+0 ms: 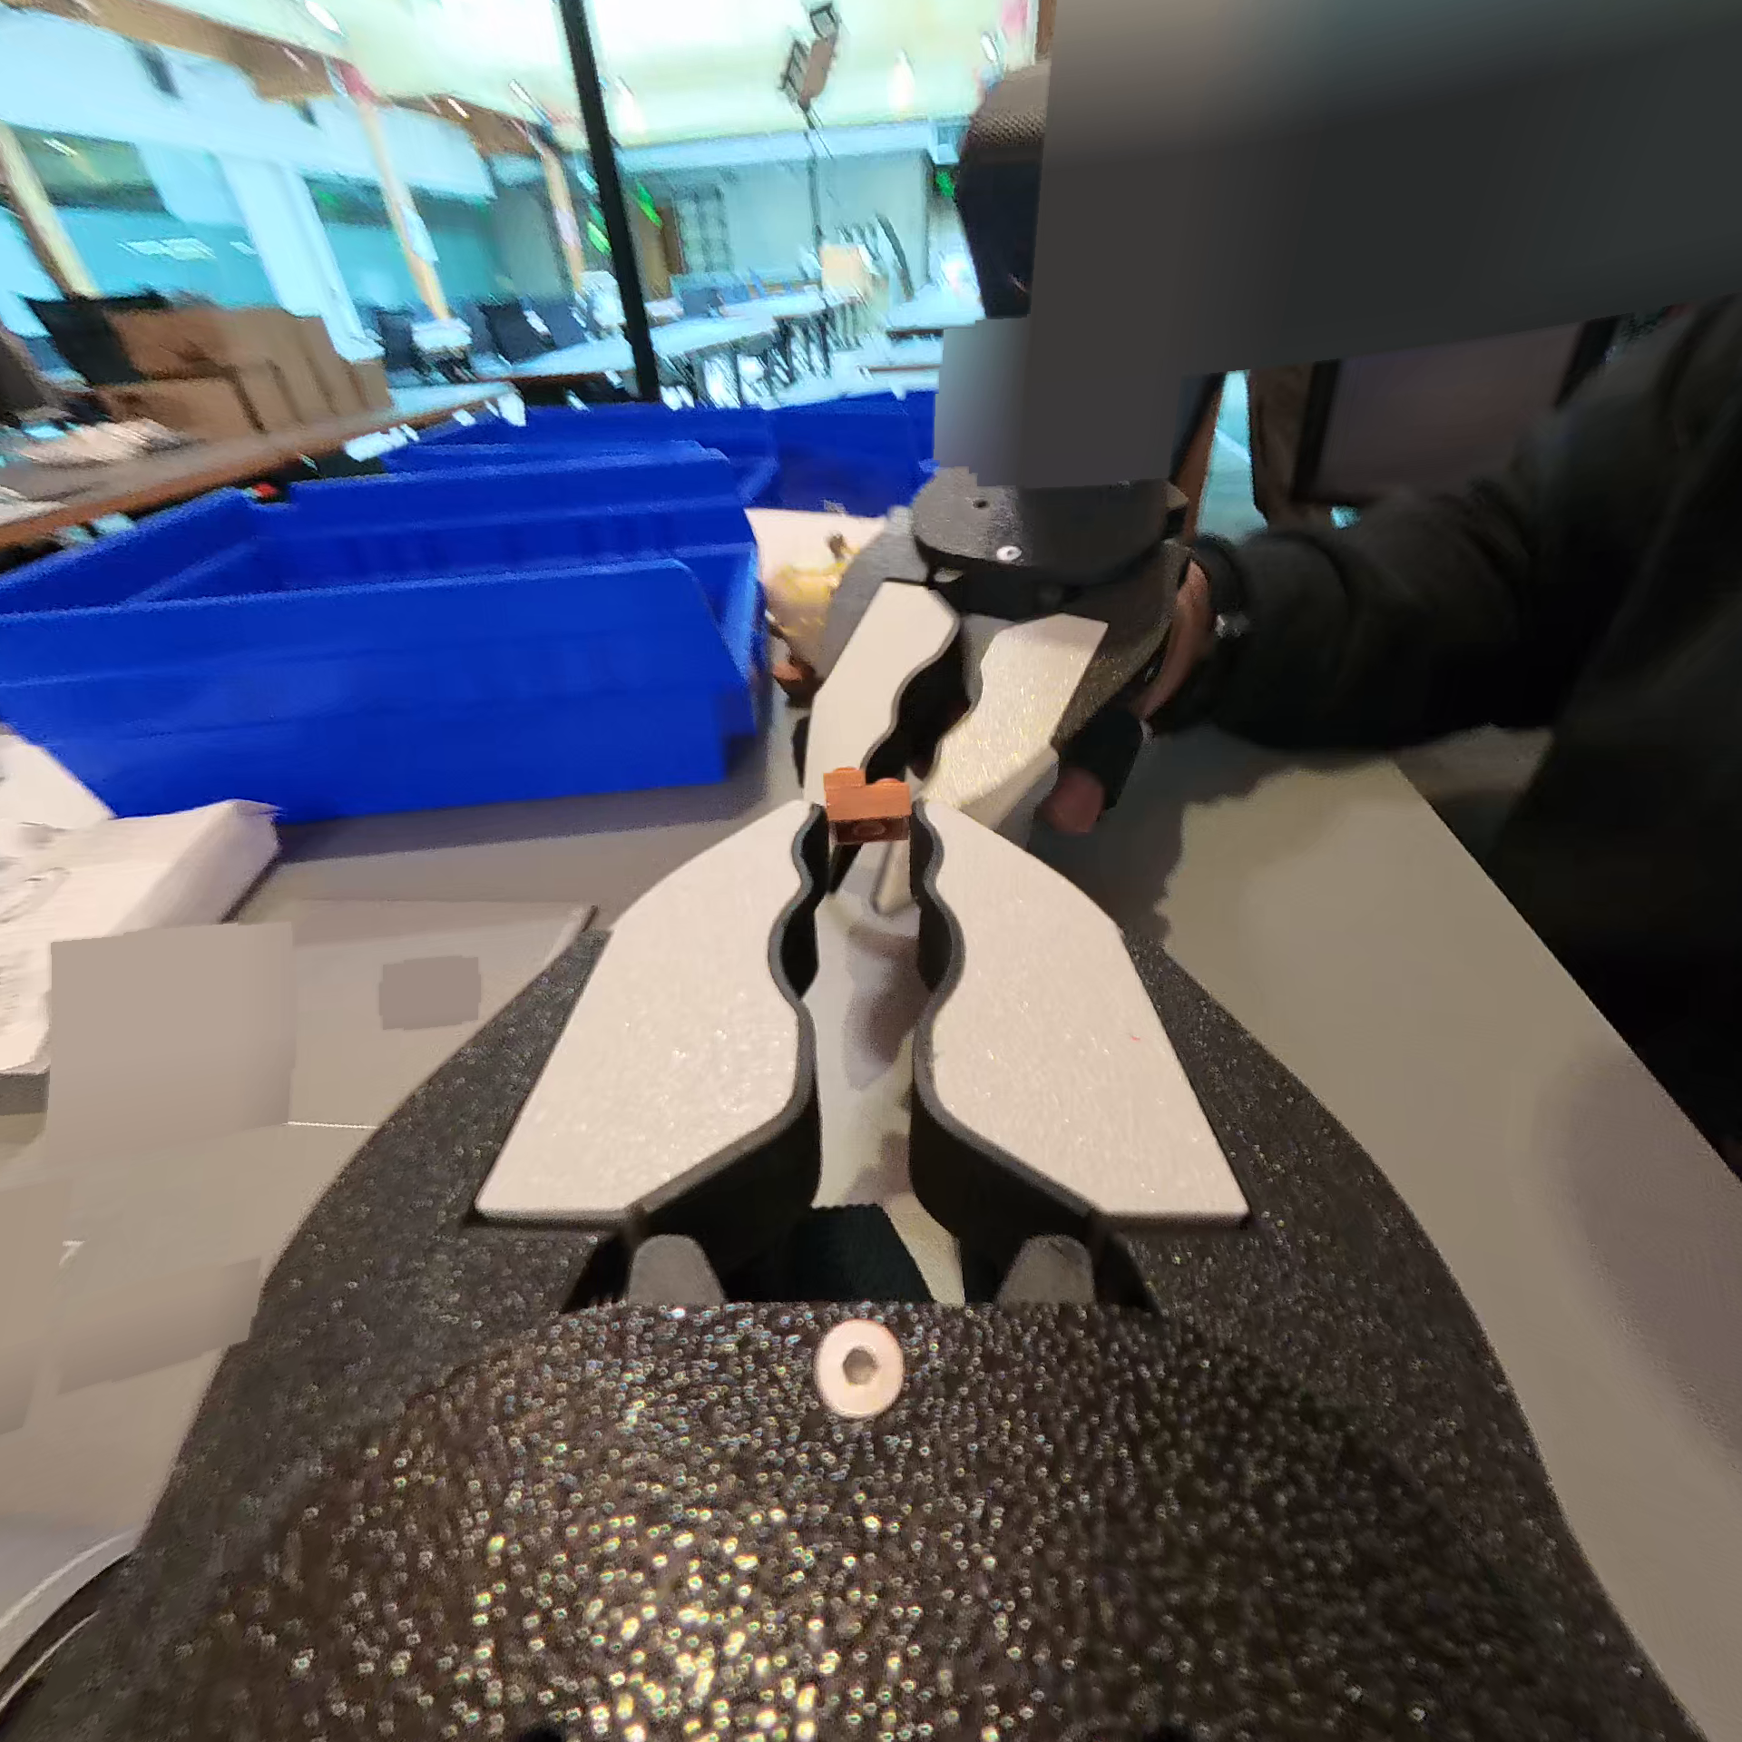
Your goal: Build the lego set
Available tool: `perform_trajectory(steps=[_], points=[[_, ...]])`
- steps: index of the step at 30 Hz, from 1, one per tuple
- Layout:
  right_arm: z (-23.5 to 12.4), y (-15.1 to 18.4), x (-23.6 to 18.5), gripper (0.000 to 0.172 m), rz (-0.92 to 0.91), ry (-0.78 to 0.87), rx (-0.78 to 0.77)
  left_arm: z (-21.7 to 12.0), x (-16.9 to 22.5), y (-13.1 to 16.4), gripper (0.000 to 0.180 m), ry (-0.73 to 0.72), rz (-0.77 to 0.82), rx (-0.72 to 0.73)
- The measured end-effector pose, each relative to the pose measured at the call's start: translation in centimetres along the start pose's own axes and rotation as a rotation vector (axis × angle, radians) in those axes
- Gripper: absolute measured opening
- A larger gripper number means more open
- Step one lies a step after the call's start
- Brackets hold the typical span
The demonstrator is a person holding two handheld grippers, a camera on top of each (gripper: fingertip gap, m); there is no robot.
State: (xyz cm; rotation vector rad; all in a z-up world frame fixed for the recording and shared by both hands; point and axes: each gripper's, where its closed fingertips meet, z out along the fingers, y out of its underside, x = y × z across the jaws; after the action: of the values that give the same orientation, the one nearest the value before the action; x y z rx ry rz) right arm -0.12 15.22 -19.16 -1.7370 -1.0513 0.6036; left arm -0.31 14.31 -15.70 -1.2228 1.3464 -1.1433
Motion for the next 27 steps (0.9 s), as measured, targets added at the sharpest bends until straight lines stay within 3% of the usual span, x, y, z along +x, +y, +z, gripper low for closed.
perform_trajectory(steps=[4, 8, 16, 20, 27], points=[[0.7, 0.5, -2.2, 0.025, -0.037, -0.101, -0.023, 0.2, 0.6, 0.3, 0.016, 0.019, 0.033, -0.023], [0.4, -0.5, -2.7, 0.035, 0.002, -0.151, 0.048, -0.1, 1.3, -0.1, 0.015, 0.074, 0.028, 0.008], [-0.6, -2.7, -2.8, 0.033, 0.072, -0.199, 0.205, -0.7, 1.8, -1.3, 0.015, 0.137, -0.035, 0.104], [-1.0, -3.3, -2.8, 0.022, 0.059, -0.188, 0.248, -0.4, 2.1, -1.1, 0.015, 0.142, -0.016, 0.083], [-1.0, -2.7, -2.7, 0.017, 0.000, -0.165, 0.193, -0.4, 2.0, -0.2, 0.021, 0.134, 0.002, 0.009]])
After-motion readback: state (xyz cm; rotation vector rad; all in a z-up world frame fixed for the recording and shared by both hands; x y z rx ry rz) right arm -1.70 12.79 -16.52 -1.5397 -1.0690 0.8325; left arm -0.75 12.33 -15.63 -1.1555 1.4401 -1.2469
